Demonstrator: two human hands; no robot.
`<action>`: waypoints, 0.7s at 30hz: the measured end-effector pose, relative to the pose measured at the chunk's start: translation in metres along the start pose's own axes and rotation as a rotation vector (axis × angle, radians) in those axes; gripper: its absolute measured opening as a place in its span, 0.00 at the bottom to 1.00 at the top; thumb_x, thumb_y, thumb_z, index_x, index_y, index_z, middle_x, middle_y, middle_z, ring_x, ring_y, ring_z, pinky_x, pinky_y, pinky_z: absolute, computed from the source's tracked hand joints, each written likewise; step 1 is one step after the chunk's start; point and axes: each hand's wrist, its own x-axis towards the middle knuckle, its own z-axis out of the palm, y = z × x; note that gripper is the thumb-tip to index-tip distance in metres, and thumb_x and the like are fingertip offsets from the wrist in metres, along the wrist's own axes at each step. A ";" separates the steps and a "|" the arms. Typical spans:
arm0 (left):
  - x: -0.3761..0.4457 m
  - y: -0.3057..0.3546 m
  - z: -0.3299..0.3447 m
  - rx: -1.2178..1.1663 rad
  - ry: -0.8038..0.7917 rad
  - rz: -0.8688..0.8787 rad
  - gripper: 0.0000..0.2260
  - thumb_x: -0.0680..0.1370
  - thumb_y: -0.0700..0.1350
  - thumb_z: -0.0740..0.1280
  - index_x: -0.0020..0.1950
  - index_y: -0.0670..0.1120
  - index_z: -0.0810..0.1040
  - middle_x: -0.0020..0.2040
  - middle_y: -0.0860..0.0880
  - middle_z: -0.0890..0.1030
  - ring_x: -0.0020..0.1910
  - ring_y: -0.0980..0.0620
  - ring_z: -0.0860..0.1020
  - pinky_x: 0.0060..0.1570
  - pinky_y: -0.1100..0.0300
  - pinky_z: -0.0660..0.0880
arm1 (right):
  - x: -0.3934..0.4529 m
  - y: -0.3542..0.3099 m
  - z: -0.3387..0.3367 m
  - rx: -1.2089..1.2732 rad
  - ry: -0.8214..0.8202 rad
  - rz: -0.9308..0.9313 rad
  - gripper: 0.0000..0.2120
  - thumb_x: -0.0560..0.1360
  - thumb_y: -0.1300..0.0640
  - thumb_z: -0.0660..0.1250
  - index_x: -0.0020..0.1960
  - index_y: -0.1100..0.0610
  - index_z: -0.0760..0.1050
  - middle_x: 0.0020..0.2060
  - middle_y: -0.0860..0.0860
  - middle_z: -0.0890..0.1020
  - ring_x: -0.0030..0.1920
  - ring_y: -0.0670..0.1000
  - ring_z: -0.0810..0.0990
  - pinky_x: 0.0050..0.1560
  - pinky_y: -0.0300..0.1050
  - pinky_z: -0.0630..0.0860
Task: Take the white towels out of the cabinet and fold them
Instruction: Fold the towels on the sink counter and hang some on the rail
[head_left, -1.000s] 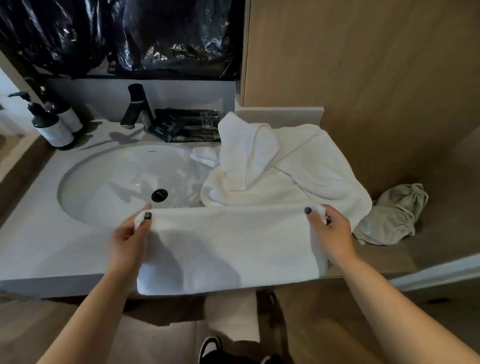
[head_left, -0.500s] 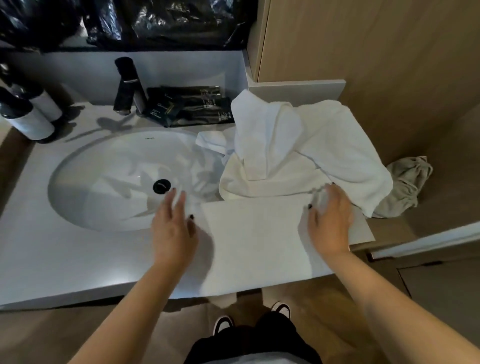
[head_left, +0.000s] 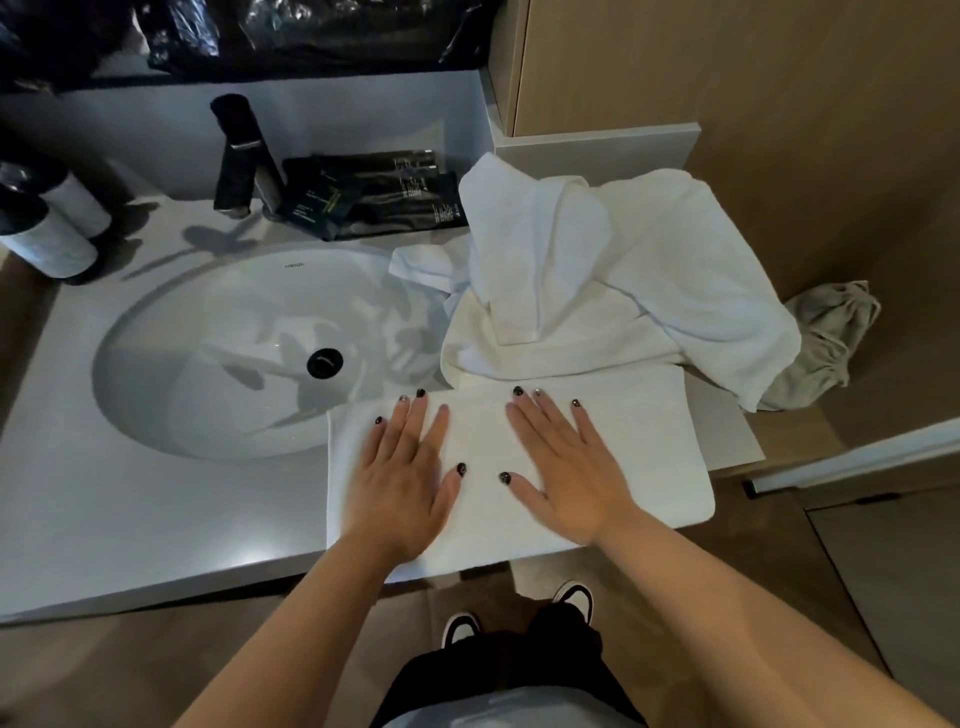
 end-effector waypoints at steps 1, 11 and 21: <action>-0.002 -0.003 -0.001 -0.011 0.007 -0.016 0.32 0.79 0.64 0.38 0.80 0.52 0.38 0.80 0.49 0.37 0.79 0.50 0.35 0.76 0.53 0.32 | -0.003 0.008 0.000 -0.002 -0.008 0.049 0.36 0.80 0.34 0.40 0.80 0.53 0.39 0.80 0.48 0.41 0.79 0.48 0.37 0.77 0.55 0.39; -0.006 -0.031 -0.016 -0.078 -0.007 -0.330 0.37 0.76 0.63 0.37 0.81 0.45 0.40 0.81 0.40 0.42 0.79 0.42 0.38 0.76 0.43 0.37 | -0.014 0.039 -0.025 0.193 -0.077 0.388 0.36 0.80 0.38 0.41 0.80 0.57 0.36 0.79 0.51 0.38 0.78 0.49 0.34 0.77 0.53 0.33; 0.004 -0.007 0.003 -0.034 0.031 -0.012 0.31 0.78 0.58 0.35 0.78 0.46 0.36 0.80 0.48 0.40 0.79 0.50 0.38 0.76 0.52 0.34 | 0.014 -0.042 -0.006 0.091 0.037 -0.050 0.30 0.81 0.46 0.43 0.80 0.57 0.52 0.80 0.51 0.53 0.80 0.50 0.45 0.78 0.55 0.41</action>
